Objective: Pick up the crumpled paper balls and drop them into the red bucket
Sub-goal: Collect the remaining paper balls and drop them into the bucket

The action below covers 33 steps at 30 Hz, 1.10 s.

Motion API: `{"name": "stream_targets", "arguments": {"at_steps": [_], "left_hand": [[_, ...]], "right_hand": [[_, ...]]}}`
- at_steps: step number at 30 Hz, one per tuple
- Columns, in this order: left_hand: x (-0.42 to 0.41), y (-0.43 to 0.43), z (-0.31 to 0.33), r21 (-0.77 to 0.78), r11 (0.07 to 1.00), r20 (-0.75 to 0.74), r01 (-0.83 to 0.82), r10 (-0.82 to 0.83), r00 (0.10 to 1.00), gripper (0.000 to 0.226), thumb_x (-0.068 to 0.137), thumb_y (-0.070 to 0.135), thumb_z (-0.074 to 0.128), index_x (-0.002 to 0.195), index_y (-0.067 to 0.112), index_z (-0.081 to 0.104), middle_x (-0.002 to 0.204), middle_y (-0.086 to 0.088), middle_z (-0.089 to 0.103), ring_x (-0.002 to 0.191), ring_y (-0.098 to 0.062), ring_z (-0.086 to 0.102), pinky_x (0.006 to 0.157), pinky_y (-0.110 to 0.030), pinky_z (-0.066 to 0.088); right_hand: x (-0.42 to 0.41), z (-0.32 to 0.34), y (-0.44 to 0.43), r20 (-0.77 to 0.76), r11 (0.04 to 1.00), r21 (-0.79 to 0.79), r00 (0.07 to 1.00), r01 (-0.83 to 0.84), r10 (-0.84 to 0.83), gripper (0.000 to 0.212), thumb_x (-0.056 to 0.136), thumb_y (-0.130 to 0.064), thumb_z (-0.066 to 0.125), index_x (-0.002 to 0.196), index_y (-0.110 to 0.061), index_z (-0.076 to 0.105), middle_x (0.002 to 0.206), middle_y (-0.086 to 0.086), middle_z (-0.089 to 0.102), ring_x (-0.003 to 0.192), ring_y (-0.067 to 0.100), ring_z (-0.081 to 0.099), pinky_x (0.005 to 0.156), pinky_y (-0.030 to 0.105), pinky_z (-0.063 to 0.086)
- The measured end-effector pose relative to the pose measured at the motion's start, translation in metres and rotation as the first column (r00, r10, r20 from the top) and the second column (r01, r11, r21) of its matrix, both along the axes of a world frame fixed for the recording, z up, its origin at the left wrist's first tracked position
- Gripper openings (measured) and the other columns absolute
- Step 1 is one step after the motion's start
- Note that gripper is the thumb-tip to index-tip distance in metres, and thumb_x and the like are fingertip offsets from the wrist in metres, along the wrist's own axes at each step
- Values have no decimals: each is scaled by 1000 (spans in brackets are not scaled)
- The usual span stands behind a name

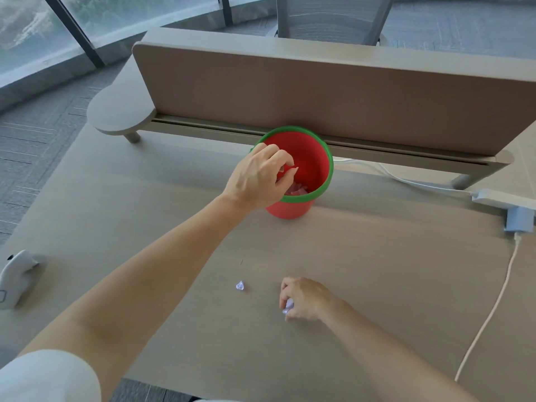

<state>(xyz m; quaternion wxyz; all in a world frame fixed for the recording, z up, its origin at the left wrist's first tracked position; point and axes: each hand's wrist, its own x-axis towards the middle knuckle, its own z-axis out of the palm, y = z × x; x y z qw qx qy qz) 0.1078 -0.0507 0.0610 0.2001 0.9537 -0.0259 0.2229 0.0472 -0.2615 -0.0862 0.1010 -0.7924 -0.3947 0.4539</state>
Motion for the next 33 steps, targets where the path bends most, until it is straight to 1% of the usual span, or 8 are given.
{"name": "stream_targets", "arguments": {"at_steps": [5,11,17,19,21,23,28,33], "left_hand": [[0,2,0,-4,1000,-7,-1,1,1000,13,89,21,61,87,9,66,79,-5,65,72,-22,54,60,-31,49],[-14,2,-2,-6,1000,-24,20,-20,1000,23,89,25,61,71,13,57,60,7,49,48,-15,41,42,-25,37],[-59,2,-31,76,975,-63,208,-203,977,36,84,29,58,53,16,43,48,4,36,45,-24,34,43,-23,27],[-74,0,-51,49,964,-463,260,-209,862,24,83,41,56,70,21,60,62,3,61,58,-27,58,51,-27,45],[-90,2,-75,33,963,-845,269,-117,521,27,80,43,64,102,30,63,96,4,67,88,-23,65,70,-30,53],[-107,8,-101,21,957,-963,288,-58,262,43,78,32,71,118,29,58,114,2,56,100,-22,61,73,-29,47],[-138,12,-136,16,981,-965,195,-36,261,29,80,4,64,105,20,63,106,1,51,83,-22,57,69,-34,49],[-136,9,-144,-15,981,-962,191,-66,263,19,86,16,66,104,20,70,114,1,66,105,-21,64,85,-32,53]], "right_hand": [[-7,-5,5,153,986,-25,974,-166,168,17,84,-15,58,96,-20,69,111,4,66,100,30,62,71,31,40],[26,14,-6,56,973,117,977,200,-208,7,78,-16,63,75,-21,66,85,-1,66,77,20,61,56,20,46],[52,26,-19,-42,905,171,920,390,-389,9,74,-10,67,69,-17,68,86,2,68,77,20,64,69,36,52],[59,26,-25,-65,885,161,899,437,-432,8,72,-9,70,68,-16,67,89,3,68,76,18,68,68,36,54],[66,27,-30,-73,864,144,876,482,-477,6,73,-8,71,71,-13,67,90,3,68,76,16,71,63,32,53],[72,29,-34,-66,841,148,854,520,-516,6,74,-7,71,72,-12,67,88,2,68,76,16,72,60,31,52],[88,44,-36,-32,751,251,780,611,-625,13,73,-9,77,67,-16,67,80,-3,65,72,15,69,61,33,52],[108,54,-34,-69,581,387,651,716,-756,10,74,-9,80,74,-9,70,75,4,73,61,9,65,55,13,46]]}}
